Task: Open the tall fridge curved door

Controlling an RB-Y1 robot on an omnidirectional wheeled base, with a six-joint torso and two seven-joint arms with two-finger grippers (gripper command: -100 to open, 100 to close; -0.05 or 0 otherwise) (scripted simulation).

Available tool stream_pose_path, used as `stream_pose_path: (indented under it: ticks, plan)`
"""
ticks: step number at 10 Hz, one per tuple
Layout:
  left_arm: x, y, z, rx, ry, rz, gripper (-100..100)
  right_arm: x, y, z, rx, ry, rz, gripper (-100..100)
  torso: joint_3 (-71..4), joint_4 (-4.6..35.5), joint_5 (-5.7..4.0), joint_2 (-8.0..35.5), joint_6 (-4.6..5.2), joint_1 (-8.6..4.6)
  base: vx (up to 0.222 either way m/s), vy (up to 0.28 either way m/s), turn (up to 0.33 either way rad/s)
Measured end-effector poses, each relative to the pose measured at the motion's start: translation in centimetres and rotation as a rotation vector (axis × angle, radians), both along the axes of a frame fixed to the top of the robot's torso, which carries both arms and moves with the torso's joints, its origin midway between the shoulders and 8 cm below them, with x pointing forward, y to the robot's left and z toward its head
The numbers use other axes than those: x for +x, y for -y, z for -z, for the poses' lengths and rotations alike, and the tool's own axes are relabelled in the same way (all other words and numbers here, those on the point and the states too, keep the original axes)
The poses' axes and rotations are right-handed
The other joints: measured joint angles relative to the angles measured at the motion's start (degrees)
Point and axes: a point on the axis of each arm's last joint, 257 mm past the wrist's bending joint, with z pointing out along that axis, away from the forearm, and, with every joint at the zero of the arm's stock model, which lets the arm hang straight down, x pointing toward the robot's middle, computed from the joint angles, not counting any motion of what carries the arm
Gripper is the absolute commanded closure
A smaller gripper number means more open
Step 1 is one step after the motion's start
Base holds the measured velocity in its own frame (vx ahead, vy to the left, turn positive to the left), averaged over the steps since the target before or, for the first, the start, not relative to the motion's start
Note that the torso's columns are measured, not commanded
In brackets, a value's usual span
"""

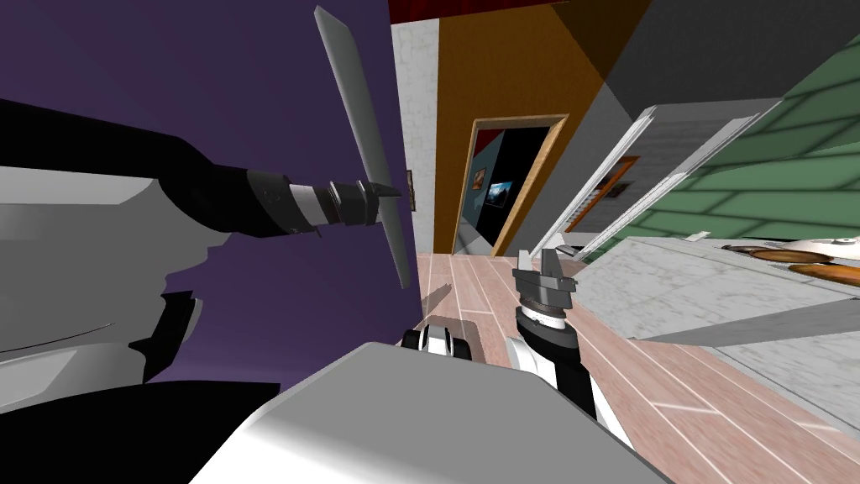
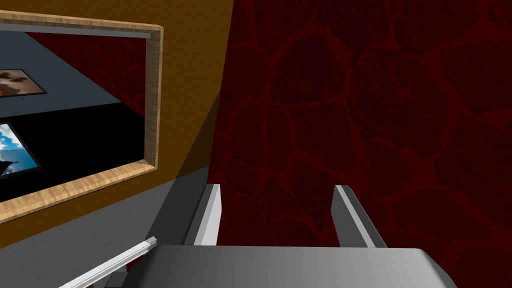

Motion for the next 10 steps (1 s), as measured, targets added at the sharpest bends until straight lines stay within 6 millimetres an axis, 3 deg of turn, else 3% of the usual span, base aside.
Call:
stream_pose_path:
  ticks: [4, 7, 8, 10]
  plan:
    - [-0.08, -0.01, 0.03, 0.001, -0.001, -0.001, 100, 0.0, 0.0, 0.0, 0.0, 0.0, 0.0, 0, 0.0, 0.0, 0.0, 0.1, 0.15, 0.02, 0.002, 0.002, 0.0]
    - [-0.09, 0.29, -0.03, 0.005, 0.005, 0.006, 100, 0.01, -0.01, -0.01, 0.0, 0.0, 0.0, 0, 0.0, 0.1, 0.09, 0.0, -0.03, -0.19, -0.158, -0.021, -0.097]
    - [-0.34, 0.52, -0.11, 0.008, 0.007, 0.018, -100, 0.01, -0.01, -0.01, 0.0, 0.0, 0.0, 0, 0.0, 0.2, 0.13, 0.1, -0.14, -0.28, -0.129, 0.003, -0.135]
    - [0.16, -0.36, -0.74, 0.009, -0.007, -0.008, -100, 0.0, 0.0, 0.0, 0.0, 0.0, 0.0, 0, -0.3, 0.3, 0.14, -0.2, -0.63, -0.07, -0.001, 0.029, -0.074]
